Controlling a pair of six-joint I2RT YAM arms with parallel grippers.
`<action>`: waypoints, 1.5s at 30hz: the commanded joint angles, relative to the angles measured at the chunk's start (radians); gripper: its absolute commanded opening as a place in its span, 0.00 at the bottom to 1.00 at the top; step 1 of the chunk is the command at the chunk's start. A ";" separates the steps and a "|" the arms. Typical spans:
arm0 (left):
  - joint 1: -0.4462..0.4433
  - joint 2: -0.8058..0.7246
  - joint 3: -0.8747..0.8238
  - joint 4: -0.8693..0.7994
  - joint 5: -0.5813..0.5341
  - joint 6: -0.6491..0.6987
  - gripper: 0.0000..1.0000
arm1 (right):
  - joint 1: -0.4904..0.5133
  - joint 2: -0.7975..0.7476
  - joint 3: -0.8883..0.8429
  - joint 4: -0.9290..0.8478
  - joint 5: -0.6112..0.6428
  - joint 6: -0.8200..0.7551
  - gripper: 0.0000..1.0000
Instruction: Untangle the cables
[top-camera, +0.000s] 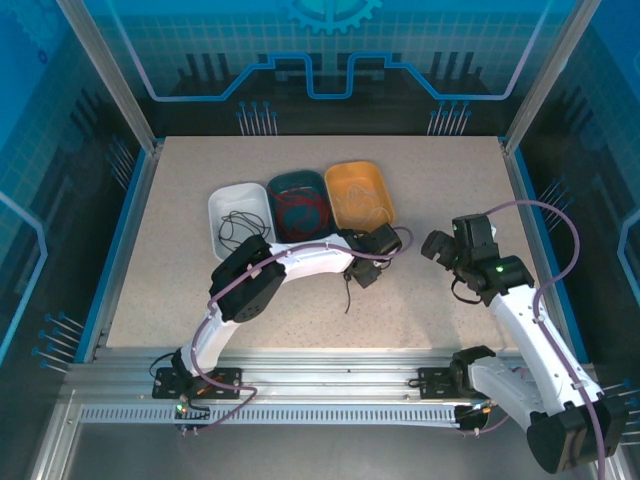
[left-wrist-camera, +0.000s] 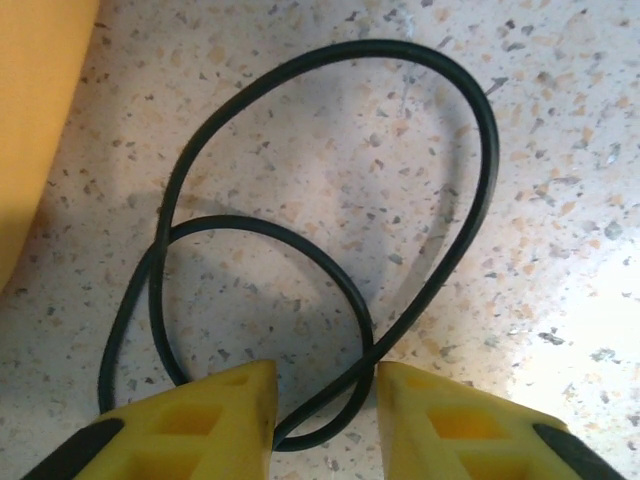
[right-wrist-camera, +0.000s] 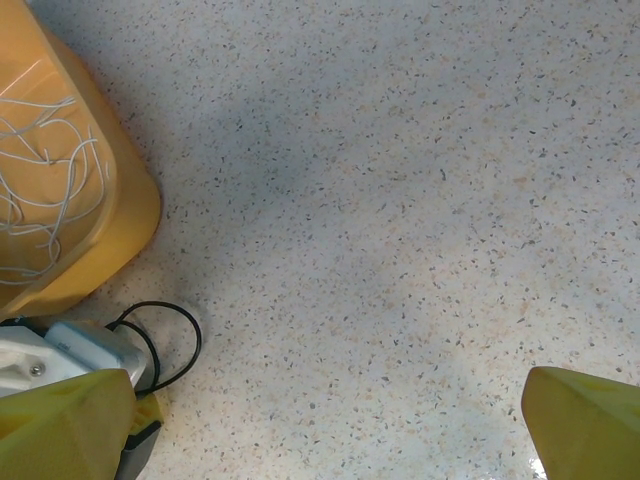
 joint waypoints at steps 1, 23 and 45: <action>0.000 0.031 0.012 -0.076 -0.003 0.006 0.20 | -0.014 -0.010 -0.008 -0.004 0.018 0.017 1.00; -0.001 -0.306 -0.196 0.036 0.176 -0.075 0.00 | -0.014 0.018 0.000 0.011 0.001 0.013 1.00; 0.293 -0.817 -0.483 0.195 0.123 -0.078 0.00 | -0.015 0.054 -0.025 0.046 -0.038 0.012 1.00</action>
